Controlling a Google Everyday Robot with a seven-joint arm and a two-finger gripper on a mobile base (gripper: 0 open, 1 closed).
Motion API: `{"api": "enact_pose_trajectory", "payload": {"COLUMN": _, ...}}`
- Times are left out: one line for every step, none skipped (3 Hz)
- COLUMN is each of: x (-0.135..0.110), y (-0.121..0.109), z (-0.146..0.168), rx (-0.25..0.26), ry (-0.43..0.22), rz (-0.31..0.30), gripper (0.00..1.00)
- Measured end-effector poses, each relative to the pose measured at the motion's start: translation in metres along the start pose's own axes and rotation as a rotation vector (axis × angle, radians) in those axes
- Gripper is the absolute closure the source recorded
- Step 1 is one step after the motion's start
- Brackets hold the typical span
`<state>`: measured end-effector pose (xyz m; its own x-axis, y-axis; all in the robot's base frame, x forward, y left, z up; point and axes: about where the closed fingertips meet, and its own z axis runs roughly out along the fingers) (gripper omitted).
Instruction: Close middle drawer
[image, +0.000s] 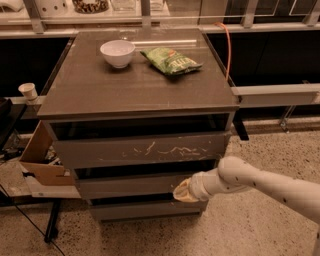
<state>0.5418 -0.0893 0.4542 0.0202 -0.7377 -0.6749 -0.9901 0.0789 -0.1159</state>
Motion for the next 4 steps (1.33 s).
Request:
{"api": "enact_pose_trajectory", "payload": {"x": 0.0, "y": 0.0, "z": 0.0001, "rx": 0.0, "ry": 0.0, "rz": 0.0, "gripper": 0.58}}
{"api": "enact_pose_trajectory", "payload": {"x": 0.0, "y": 0.0, "z": 0.0001, "rx": 0.0, "ry": 0.0, "rz": 0.0, "gripper": 0.35}}
{"api": "enact_pose_trajectory", "payload": {"x": 0.0, "y": 0.0001, "z": 0.0001, "rx": 0.0, "ry": 0.0, "rz": 0.0, "gripper": 0.11}}
{"api": "enact_pose_trajectory", "payload": {"x": -0.0001, "y": 0.0001, "z": 0.0002, "rx": 0.0, "ry": 0.0, "rz": 0.0, "gripper": 0.0}}
